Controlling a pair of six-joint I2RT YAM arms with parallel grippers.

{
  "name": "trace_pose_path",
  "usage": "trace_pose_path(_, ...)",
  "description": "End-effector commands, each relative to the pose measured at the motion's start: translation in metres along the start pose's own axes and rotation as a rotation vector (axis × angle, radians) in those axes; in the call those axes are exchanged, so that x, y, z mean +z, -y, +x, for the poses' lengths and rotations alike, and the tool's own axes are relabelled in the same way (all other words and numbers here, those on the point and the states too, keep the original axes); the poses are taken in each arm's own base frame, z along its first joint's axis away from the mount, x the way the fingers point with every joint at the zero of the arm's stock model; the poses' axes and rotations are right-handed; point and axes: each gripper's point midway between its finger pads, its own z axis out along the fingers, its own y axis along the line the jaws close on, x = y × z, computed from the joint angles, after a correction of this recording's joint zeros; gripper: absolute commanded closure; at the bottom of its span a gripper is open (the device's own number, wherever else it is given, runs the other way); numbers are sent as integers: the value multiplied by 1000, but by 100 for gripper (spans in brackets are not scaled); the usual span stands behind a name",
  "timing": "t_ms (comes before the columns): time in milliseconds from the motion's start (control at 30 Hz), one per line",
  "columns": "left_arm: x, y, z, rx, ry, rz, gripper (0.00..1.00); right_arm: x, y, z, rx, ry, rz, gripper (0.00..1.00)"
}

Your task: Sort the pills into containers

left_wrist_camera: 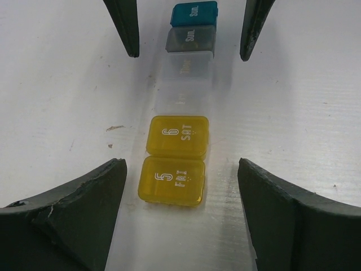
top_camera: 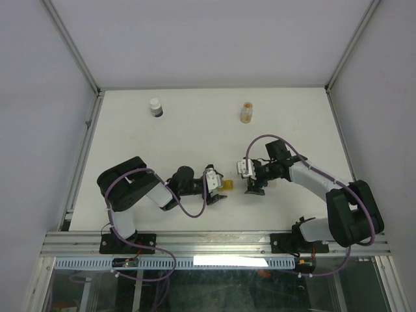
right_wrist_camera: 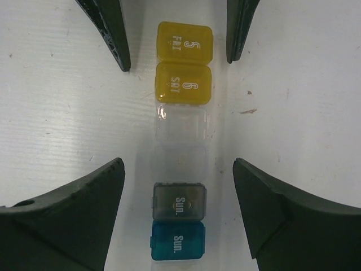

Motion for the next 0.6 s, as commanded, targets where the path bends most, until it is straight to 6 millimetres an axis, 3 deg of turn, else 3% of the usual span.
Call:
trace_pose_path(0, 6, -10, -25, 55, 96, 1, 19, 2, 11, -2, -8, -5, 35, 20)
trace_pose_path(333, 6, -10, -28, 43, 103, 6, 20, 4, 8, -1, 8, -5, 25, 21)
trace_pose_path(567, -12, -15, -65, -20, 198, -39, 10, -17, 9, -32, 3, 87, 55, 22)
